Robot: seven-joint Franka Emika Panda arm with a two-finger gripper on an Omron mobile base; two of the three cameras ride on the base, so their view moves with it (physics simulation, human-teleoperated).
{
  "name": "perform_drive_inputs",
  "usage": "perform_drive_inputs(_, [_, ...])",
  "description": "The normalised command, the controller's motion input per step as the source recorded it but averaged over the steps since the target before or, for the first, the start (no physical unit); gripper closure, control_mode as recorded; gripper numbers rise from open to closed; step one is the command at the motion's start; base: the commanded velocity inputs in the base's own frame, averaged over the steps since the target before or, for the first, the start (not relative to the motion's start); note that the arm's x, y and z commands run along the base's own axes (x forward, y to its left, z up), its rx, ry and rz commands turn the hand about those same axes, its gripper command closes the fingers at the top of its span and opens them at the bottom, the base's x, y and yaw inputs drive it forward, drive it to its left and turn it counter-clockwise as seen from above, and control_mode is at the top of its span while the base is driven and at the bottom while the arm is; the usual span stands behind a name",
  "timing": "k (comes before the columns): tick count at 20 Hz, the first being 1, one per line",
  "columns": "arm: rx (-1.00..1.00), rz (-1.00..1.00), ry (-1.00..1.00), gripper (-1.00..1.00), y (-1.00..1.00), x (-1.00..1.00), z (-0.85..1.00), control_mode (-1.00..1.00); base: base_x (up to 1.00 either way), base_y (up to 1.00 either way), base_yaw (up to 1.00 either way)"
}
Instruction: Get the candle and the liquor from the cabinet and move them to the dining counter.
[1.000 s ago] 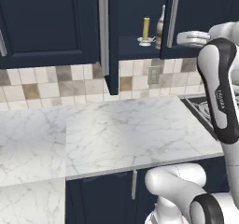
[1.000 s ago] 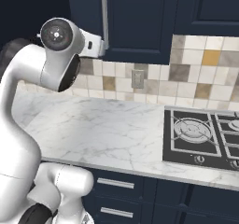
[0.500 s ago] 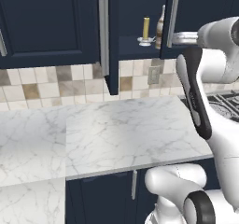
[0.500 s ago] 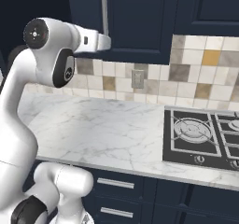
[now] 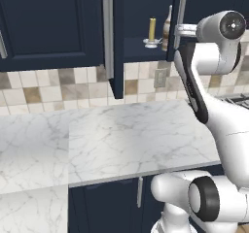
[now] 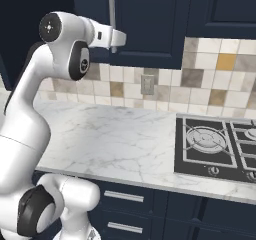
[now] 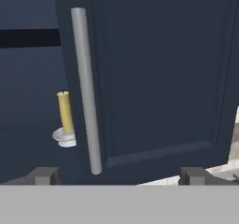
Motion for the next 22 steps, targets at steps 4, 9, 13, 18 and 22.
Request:
perform_drive_inputs(4, [0.16,0.02,0.0,-1.0,-0.01,0.27,0.21,-1.0,0.0,0.0,0.0])
perform_drive_inputs(9, [0.19,0.07,0.0,-1.0,0.0,0.21,0.15,-1.0,0.0,0.0,0.0])
perform_drive_inputs(13, [0.17,0.06,0.03,-1.0,0.0,0.36,0.19,-1.0,0.0,0.0,0.0])
perform_drive_inputs(18, [0.11,0.06,0.0,-1.0,0.0,0.33,0.01,-1.0,0.0,0.0,0.0])
perform_drive_inputs(22, [0.11,0.1,0.0,-1.0,0.03,0.27,-0.03,-1.0,0.0,0.0,0.0])
